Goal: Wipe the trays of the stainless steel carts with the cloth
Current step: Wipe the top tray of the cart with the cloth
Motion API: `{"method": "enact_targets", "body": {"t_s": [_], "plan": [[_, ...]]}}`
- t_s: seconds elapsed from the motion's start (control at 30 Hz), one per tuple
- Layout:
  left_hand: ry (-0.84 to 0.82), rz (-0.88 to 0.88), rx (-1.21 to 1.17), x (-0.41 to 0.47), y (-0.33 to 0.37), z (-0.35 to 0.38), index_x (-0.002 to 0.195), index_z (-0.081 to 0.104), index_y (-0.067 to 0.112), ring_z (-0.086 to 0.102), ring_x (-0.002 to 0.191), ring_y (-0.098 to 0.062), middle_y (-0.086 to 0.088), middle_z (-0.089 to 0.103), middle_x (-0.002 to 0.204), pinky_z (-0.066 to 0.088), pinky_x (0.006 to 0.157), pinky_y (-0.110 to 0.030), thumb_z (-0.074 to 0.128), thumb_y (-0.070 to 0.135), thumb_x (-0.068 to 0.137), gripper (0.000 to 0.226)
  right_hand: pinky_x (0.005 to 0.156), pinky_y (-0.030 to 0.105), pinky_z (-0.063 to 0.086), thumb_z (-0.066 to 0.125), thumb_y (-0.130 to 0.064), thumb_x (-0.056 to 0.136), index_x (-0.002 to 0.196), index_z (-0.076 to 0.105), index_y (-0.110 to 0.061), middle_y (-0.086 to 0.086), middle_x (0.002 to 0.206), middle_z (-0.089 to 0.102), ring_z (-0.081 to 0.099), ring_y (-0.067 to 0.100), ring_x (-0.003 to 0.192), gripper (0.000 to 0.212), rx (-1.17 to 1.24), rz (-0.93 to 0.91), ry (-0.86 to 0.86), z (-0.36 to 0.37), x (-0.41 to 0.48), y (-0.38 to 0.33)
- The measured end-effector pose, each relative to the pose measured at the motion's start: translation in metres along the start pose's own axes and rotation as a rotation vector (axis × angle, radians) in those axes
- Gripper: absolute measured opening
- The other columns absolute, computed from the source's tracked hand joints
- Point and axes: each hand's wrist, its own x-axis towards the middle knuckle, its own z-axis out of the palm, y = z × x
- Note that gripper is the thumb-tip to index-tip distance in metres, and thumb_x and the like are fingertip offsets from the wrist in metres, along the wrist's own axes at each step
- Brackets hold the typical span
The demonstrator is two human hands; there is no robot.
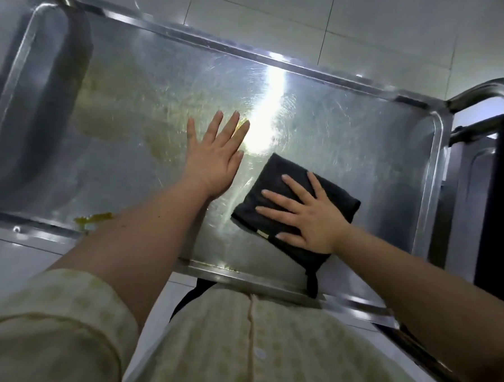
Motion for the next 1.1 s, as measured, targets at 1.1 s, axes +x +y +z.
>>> {"method": "enact_targets", "body": {"t_s": [1.1], "plan": [[0.065,-0.088,-0.062,-0.029,0.002,0.008,0.155,0.006,0.037,-0.003,0.151,-0.025,0.004,-0.001,0.165,-0.005,0.117,-0.062,0.012,0.044,0.102,0.054,0.109,0.073,-0.005,0.016,-0.071,0.091,0.152,0.002,-0.048,0.002,0.165,-0.001,-0.005,0.043,0.148,0.066,0.072,0.91,0.088,-0.009,0.079,-0.026]]}}
